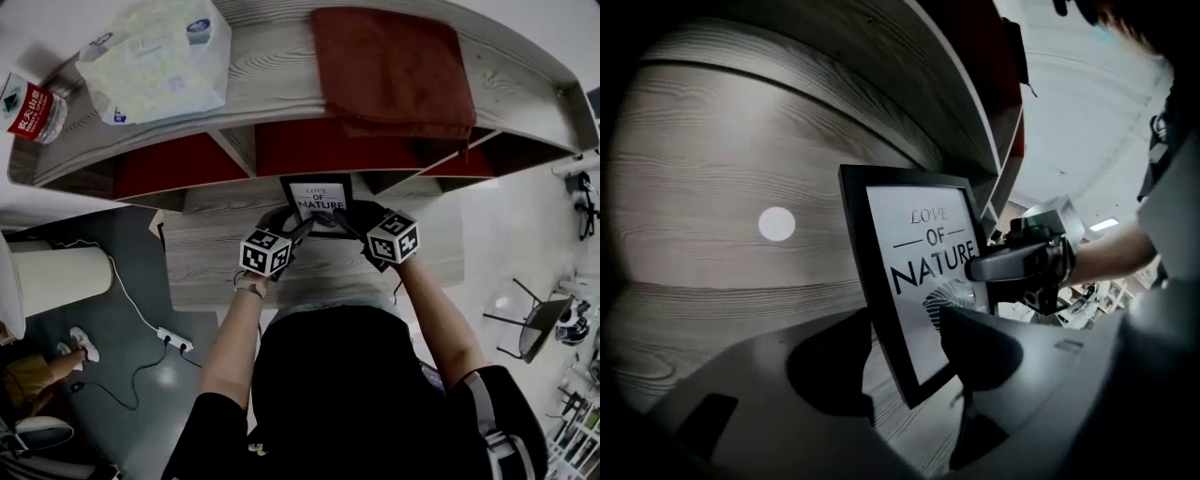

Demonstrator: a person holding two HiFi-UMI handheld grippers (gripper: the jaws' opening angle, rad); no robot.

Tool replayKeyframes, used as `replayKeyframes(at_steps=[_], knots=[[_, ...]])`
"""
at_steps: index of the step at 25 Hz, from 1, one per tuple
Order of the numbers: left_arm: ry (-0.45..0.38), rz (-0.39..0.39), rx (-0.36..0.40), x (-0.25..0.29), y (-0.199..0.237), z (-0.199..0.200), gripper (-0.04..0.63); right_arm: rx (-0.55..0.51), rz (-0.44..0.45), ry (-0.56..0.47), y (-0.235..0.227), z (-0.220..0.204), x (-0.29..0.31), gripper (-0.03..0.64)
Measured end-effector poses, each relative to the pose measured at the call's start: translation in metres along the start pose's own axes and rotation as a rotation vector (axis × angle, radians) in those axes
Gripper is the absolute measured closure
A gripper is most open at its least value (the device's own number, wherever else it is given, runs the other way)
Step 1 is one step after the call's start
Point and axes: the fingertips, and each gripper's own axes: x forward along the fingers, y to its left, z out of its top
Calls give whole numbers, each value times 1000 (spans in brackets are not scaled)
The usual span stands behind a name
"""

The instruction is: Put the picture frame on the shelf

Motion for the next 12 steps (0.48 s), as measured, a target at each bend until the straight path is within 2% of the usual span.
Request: replayKeyframes(at_steps=[6,12], knots=[[0,113,-47,19,34,-3,359,-75,-153,46,-28,-6,33,514],[13,174,-14,36,54,-1,359,-105,-253,60,-49,-7,47,486]])
